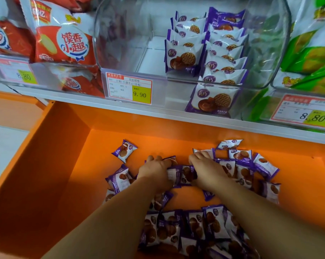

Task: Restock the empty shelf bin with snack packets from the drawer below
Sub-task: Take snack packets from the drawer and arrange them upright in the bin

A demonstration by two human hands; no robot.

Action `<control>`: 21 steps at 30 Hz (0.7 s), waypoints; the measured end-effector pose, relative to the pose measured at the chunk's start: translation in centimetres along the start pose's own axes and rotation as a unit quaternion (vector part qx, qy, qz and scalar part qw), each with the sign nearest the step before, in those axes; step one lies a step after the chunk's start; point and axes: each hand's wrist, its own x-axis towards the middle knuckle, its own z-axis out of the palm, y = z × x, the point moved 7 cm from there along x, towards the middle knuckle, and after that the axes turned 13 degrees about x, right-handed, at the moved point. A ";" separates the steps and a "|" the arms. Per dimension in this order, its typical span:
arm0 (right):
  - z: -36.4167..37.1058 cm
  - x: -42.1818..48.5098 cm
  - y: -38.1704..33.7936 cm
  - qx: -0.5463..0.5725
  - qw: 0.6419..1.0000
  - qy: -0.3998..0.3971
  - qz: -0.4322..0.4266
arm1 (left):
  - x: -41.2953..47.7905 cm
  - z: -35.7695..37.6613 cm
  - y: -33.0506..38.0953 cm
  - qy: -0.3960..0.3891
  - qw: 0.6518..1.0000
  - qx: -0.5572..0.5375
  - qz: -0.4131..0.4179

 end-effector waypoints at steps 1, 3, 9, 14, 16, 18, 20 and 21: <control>-0.1 0.0 -0.1 -0.004 1.000 -0.007 -0.001 | 0.0 -0.2 -0.1 0.003 1.000 -0.014 0.002; -0.2 -0.1 -0.4 -0.018 1.000 -0.017 -0.005 | -0.2 -0.8 -0.2 0.011 0.999 -0.045 0.005; -1.8 -1.1 -1.7 -0.005 0.999 -0.039 0.036 | -2.4 -4.1 -0.3 0.058 0.992 -0.107 0.012; -6.3 -4.5 -4.9 -0.021 0.996 -0.065 0.050 | -6.7 -9.6 -0.9 0.079 0.990 -0.111 0.039; -8.5 -6.4 -6.9 -0.020 0.996 -0.074 0.048 | -8.9 -12.0 -1.4 0.103 0.986 -0.127 0.041; -10.7 -8.4 -9.0 -0.009 0.995 -0.090 0.043 | -11.4 -14.2 -1.7 0.129 0.982 -0.131 0.046; -13.4 -10.6 -11.1 -0.008 0.995 -0.094 0.029 | -14.2 -16.1 -2.0 0.157 0.977 -0.137 0.053; -15.0 -11.7 -12.1 -0.007 0.996 -0.090 0.018 | -15.6 -17.2 -2.3 0.172 0.973 -0.143 0.058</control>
